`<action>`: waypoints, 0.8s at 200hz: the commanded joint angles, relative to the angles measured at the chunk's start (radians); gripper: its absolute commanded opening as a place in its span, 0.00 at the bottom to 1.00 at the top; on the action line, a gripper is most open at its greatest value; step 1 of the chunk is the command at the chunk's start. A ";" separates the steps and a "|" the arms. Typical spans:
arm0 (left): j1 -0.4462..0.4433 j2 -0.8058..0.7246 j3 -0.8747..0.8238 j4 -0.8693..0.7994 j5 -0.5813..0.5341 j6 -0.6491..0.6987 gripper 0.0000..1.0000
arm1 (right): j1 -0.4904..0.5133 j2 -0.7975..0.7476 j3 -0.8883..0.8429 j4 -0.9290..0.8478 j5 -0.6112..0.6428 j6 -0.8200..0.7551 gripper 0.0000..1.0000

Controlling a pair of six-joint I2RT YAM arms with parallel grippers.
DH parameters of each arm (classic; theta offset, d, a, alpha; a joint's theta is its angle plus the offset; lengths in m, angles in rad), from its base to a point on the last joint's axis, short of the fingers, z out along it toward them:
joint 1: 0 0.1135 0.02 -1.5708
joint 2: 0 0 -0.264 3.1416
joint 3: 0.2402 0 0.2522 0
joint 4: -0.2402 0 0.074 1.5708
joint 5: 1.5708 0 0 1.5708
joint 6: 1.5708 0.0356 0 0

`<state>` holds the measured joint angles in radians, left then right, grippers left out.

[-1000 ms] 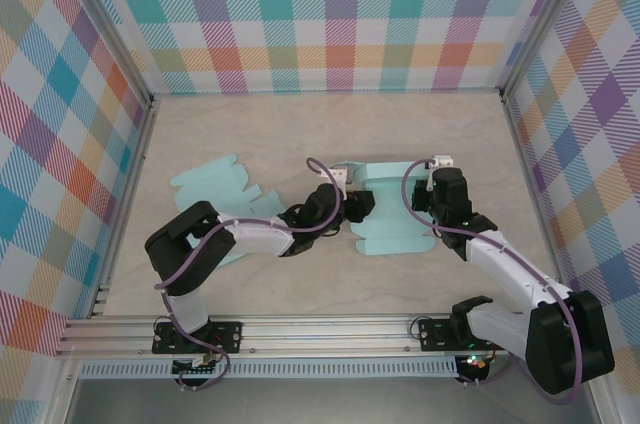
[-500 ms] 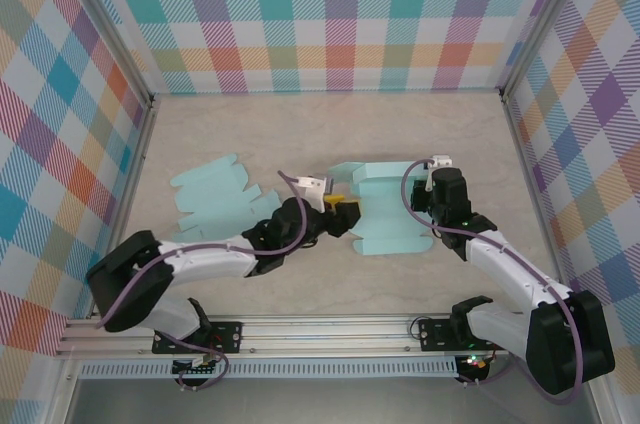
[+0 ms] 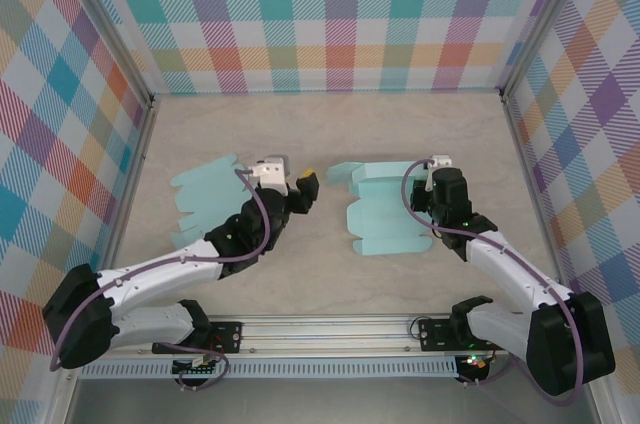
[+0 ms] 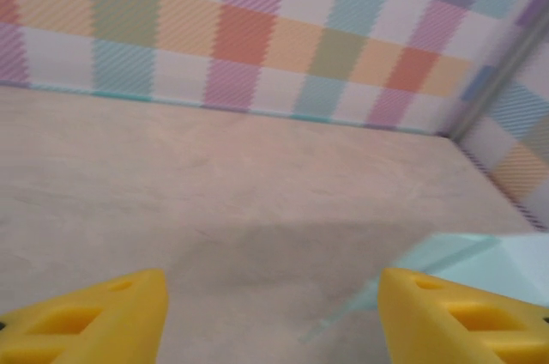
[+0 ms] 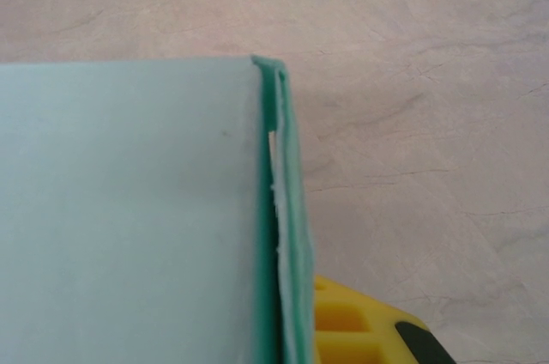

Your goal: Fold the paper box

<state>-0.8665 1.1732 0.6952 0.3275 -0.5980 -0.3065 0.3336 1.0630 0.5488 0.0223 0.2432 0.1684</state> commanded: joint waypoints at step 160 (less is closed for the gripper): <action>0.166 0.449 0.226 0.105 0.465 0.189 0.62 | 0.005 -0.003 -0.010 0.033 -0.026 0.008 0.00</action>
<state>-0.6601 1.6188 0.9344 0.3794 -0.2119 -0.1471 0.3336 1.0527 0.5411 0.0219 0.2268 0.1684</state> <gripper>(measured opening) 0.628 0.101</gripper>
